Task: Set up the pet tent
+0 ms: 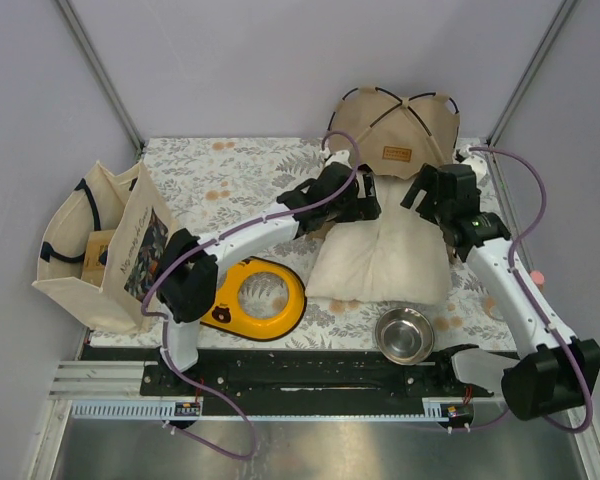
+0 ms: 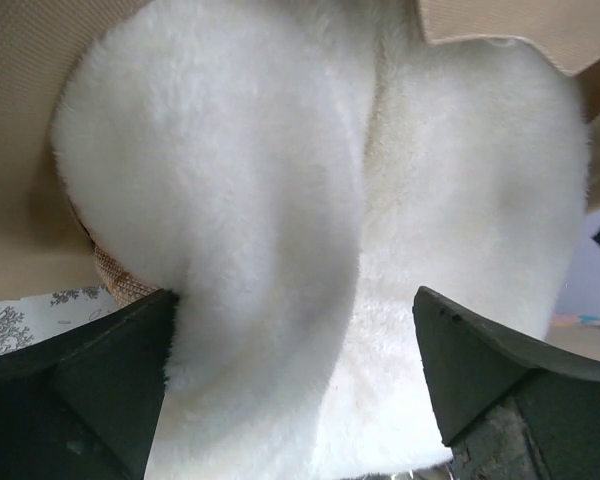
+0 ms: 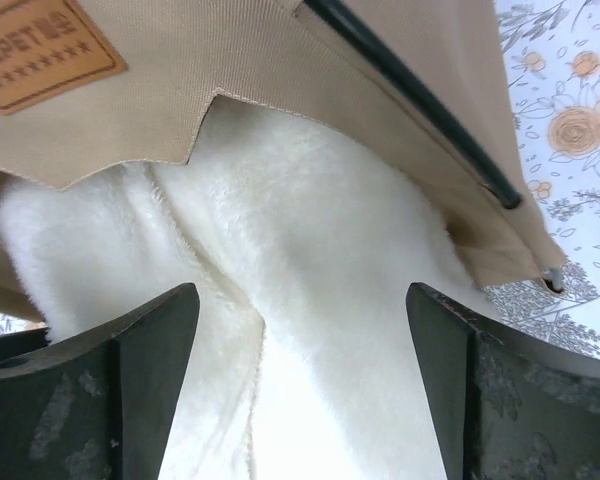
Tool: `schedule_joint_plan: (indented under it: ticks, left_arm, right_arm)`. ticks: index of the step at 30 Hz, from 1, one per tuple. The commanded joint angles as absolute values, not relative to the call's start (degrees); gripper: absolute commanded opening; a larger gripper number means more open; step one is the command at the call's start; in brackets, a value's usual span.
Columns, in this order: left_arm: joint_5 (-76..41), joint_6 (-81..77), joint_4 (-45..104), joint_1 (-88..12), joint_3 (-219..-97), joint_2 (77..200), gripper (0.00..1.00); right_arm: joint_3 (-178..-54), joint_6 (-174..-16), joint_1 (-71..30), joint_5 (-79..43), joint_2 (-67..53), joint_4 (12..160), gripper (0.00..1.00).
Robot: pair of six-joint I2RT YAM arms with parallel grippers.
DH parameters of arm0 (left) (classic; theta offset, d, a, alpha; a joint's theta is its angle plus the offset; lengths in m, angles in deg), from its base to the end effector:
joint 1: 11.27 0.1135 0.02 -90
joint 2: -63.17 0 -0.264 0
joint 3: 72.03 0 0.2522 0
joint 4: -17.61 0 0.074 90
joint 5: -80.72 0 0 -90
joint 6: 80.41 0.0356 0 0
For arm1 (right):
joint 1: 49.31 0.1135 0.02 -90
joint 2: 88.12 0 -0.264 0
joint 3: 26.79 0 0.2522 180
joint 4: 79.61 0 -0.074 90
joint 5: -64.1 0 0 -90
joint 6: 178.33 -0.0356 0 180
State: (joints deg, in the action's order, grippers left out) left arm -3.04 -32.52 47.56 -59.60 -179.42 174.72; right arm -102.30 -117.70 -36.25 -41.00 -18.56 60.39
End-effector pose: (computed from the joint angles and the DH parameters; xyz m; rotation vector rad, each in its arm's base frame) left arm 0.3081 -0.3404 0.2794 0.0576 2.2701 -0.7676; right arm 0.2636 0.0516 0.3263 0.4527 2.0972 0.1469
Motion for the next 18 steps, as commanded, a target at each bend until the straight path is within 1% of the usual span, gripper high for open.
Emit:
schedule_joint_plan:
  ticks: [1,2,4,9,15,18]
  left_arm:
    - [-4.9,-32.5,49.8,-60.4,-179.3,170.2,0.99]
    - [-4.5,-32.8,50.8,-60.3,-179.2,170.1,0.99]
    - [-2.5,-33.7,52.6,-60.4,-178.5,169.4,0.99]
    - [-2.4,-34.0,50.5,-60.4,-172.4,163.9,0.99]
    - [0.8,-30.3,47.6,-60.4,-161.3,157.2,0.99]
    - [-3.8,-30.2,41.0,-60.6,-154.5,155.4,0.99]
  right_arm:
    - [-104.1,-116.2,-36.4,-42.8,-24.3,53.2,0.96]
    - [-103.2,-116.3,-36.5,-43.0,-25.5,52.5,1.00]
    - [-101.4,-116.2,-36.5,-43.5,-27.5,52.2,0.99]
    - [-96.5,-115.9,-36.5,-43.7,-30.6,50.9,0.99]
    - [-85.1,-117.5,-36.6,-41.1,-32.5,57.4,1.00]
    - [-81.5,-118.4,-36.6,-42.0,-30.1,59.6,0.99]
